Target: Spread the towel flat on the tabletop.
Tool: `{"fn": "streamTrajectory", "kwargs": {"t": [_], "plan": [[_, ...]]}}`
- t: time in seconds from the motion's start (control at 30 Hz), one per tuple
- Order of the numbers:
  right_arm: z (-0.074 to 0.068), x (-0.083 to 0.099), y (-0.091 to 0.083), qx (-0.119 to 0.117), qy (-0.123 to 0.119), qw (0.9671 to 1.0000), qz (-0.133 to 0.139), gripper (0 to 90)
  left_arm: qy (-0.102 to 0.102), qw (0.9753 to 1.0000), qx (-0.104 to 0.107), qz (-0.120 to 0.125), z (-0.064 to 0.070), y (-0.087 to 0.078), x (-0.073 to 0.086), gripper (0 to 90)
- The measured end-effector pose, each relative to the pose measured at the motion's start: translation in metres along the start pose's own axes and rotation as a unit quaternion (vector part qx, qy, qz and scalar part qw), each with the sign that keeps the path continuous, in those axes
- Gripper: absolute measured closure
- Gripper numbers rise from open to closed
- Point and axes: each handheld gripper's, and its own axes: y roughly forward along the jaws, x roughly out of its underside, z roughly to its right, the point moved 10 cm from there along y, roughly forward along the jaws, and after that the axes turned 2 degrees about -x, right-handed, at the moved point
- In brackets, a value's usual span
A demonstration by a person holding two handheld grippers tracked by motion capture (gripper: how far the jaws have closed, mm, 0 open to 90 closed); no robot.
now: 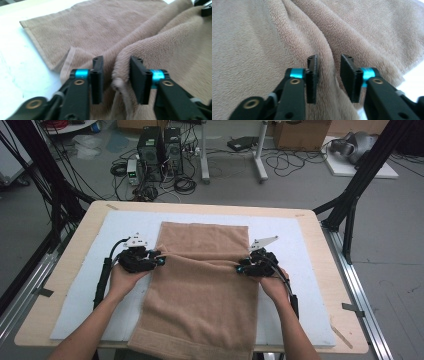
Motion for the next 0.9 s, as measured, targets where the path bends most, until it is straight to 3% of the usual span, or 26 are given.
{"fn": "streamTrajectory", "kwargs": {"t": [0.1, 0.23, 0.4, 0.5, 0.67, 0.8, 0.9], "plan": [[-0.004, 0.001, -0.015, 0.013, -0.014, 0.9997, 0.015, 59.9, 0.01, 0.9999, 0.003, 0.002, 0.0, -0.019, 0.003, 57.3], [-0.017, 0.0, -0.032, 0.011, -0.032, 0.999, 0.029, 57.7, 0.022, 0.9996, 0.009, 0.015, 0.004, -0.041, 0.001, 56.3], [-0.041, 0.0, -0.039, -0.01, -0.046, 0.9979, 0.044, 55.4, 0.041, 0.9985, 0.029, 0.023, 0.022, -0.055, 0.009, 53.8], [-0.056, 0.008, -0.03, -0.033, -0.052, 0.9973, 0.039, 55.0, 0.051, 0.998, 0.036, 0.007, 0.031, -0.051, 0.023, 53.8], [-0.065, 0.024, -0.009, -0.053, -0.042, 0.9975, 0.019, 53.5, 0.044, 0.9975, 0.053, -0.015, 0.037, -0.035, 0.043, 54.9], [-0.063, 0.032, 0.003, -0.062, -0.029, 0.9977, 0.008, 49.6, 0.04, 0.9969, 0.065, -0.019, 0.038, -0.019, 0.044, 55.0], [-0.06, 0.032, 0.007, -0.065, -0.039, 0.9971, 0.007, 50.9, 0.047, 0.9951, 0.087, -0.007, 0.042, -0.009, 0.04, 56.5]]}}
